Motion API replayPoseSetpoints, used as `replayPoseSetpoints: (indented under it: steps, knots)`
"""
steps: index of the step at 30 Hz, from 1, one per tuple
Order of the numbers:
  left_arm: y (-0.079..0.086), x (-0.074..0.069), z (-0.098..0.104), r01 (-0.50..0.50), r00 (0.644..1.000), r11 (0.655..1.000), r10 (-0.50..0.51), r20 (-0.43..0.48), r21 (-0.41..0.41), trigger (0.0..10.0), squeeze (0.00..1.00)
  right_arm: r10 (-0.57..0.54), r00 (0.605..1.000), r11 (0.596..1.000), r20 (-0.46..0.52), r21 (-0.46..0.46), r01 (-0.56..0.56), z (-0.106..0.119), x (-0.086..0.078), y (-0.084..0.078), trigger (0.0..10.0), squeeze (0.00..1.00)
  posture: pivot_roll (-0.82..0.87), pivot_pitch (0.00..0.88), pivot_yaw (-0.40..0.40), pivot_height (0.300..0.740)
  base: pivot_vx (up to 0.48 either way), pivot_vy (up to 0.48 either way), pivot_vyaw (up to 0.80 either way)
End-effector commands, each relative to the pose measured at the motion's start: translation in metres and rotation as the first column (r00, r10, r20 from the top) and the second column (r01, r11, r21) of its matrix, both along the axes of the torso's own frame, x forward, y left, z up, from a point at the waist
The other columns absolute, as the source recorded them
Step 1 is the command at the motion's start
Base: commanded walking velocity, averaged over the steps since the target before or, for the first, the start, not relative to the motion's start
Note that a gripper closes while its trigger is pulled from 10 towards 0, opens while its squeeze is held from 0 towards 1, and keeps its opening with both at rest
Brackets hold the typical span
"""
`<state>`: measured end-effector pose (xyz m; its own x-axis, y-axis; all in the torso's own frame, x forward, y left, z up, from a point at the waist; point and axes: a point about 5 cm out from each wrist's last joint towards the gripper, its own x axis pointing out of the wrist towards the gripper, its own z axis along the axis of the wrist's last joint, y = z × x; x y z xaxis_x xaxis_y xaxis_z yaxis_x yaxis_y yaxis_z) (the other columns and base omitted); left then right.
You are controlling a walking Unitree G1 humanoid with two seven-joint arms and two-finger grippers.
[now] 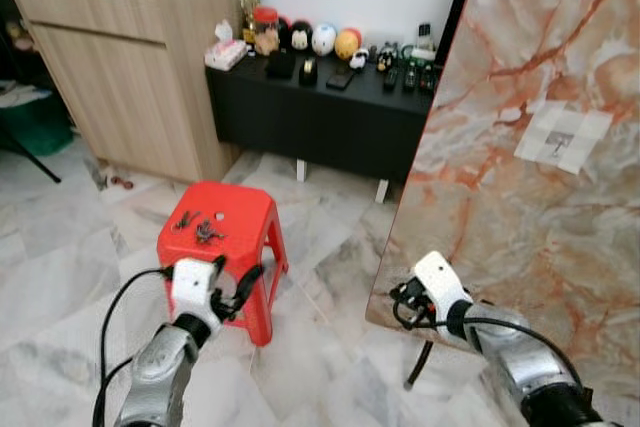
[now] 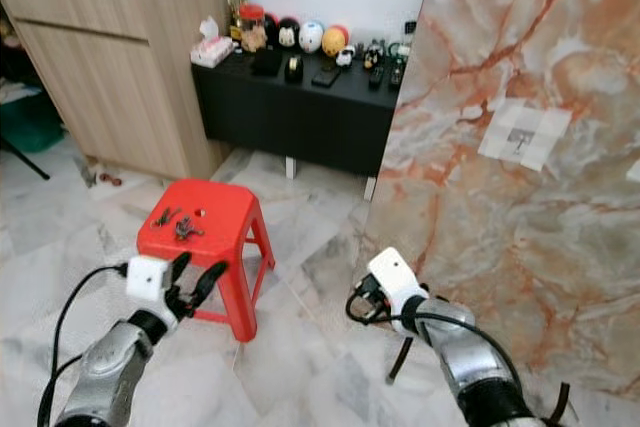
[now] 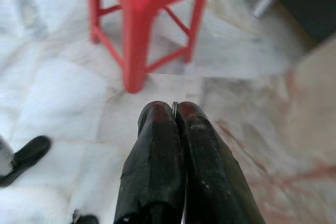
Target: Hang keys on a hook
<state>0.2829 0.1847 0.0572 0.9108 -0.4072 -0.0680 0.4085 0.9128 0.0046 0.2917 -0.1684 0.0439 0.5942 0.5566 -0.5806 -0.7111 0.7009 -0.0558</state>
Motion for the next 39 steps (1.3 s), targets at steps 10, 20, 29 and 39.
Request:
replayPoseSetpoints:
  steps: [10,20,29,39]
  knots:
    - [-0.034,-0.002,0.021,0.274,0.962,0.960,-0.273,-0.024,0.056,10.0,0.00,0.252,0.962,0.962,0.107,0.084,-0.261,0.051,0.010,0.013,10.0,0.00,0.03,0.009,-0.095,0.740,0.000,0.000,0.00]
    - [-0.045,-0.008,0.024,0.383,0.923,0.919,-0.377,-0.076,0.098,10.0,0.00,0.393,0.896,0.897,0.207,0.128,-0.423,0.088,0.011,0.032,10.0,0.00,0.03,0.005,-0.099,0.740,0.000,0.000,0.00]
    - [-0.054,-0.011,0.027,0.442,0.896,0.891,-0.434,-0.093,0.100,10.0,0.00,0.449,0.860,0.864,0.241,0.129,-0.487,0.099,0.007,0.043,10.0,0.00,0.04,0.000,-0.105,0.740,0.000,0.000,0.00]
    - [-0.061,-0.015,0.033,0.511,0.857,0.856,-0.501,-0.118,0.074,10.0,0.00,0.442,0.877,0.872,0.188,0.140,-0.469,0.084,0.004,0.045,10.0,0.00,0.05,0.000,-0.108,0.740,0.000,0.000,0.00]
